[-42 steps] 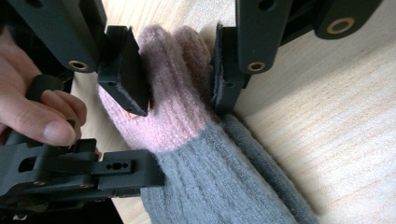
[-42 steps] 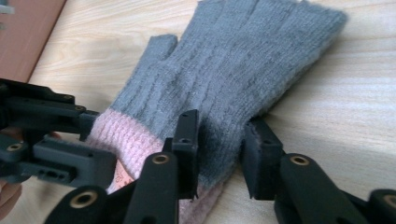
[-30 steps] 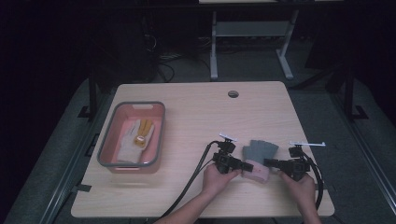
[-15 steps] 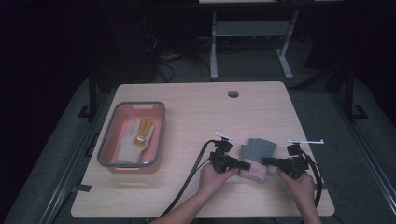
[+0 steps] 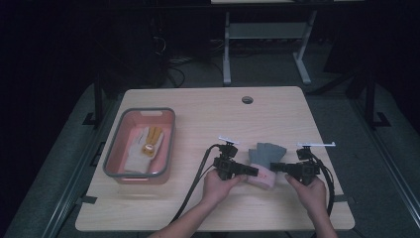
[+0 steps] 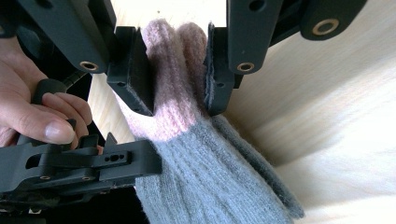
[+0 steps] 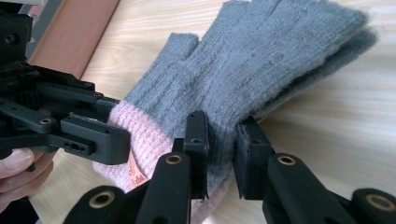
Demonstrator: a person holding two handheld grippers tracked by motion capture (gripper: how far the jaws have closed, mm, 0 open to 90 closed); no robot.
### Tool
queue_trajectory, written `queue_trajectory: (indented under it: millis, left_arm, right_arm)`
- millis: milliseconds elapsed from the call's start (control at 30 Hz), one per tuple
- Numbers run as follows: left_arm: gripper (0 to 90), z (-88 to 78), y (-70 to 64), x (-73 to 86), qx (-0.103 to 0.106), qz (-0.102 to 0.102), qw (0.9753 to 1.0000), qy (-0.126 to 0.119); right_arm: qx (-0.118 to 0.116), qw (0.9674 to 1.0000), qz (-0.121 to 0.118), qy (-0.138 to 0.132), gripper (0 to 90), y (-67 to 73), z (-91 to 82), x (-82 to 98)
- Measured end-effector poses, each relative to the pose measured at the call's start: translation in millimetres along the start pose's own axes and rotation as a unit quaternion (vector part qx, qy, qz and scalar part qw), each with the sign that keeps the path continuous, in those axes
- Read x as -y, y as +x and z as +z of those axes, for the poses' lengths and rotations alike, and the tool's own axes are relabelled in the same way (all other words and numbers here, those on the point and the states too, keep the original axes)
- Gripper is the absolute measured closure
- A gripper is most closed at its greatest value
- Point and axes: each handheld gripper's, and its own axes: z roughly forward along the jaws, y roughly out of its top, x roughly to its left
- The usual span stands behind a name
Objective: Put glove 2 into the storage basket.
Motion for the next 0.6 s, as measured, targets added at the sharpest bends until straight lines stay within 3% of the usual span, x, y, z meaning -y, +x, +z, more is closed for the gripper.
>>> queue_trajectory:
  millis: [600]
  left_arm:
    - [64.0,-45.8,3.7,-5.6,-0.011,0.008,0.9995,-0.029]
  right_arm:
    - [-0.017,0.9995,-0.025,0.004,76.8,36.1,12.1,-28.1]
